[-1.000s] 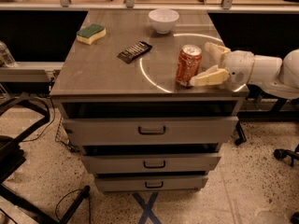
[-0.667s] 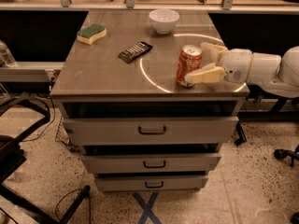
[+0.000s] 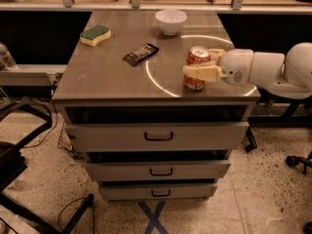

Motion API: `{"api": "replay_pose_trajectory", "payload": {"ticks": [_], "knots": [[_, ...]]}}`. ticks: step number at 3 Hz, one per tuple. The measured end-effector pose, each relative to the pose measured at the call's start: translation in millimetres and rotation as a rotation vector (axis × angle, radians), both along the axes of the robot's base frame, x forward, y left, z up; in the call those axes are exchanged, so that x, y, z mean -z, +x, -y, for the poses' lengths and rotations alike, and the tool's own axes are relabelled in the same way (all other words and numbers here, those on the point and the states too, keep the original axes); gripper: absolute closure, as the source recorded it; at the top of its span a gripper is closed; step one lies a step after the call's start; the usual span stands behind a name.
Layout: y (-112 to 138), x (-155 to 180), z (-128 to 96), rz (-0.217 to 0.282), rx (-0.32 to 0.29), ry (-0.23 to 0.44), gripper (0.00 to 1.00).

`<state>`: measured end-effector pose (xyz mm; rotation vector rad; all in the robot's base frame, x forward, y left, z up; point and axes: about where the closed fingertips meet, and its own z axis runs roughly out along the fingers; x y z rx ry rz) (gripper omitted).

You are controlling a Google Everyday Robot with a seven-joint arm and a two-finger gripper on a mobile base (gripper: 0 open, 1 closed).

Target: Place coke can into white bowl

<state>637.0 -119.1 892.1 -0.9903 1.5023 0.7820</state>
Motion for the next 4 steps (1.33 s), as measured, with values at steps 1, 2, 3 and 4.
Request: {"api": "replay_pose_trajectory", "payload": {"ticks": [1,2,3,4], "knots": [[0,0,-3,0.000,-0.004,0.000,0.83],[0,0,-6,0.000,-0.009,0.001,1.00],[13,-23,-6,0.018,0.009,0.025,1.00],[37,-67,9,0.028,0.082,0.040,1.00]]}}
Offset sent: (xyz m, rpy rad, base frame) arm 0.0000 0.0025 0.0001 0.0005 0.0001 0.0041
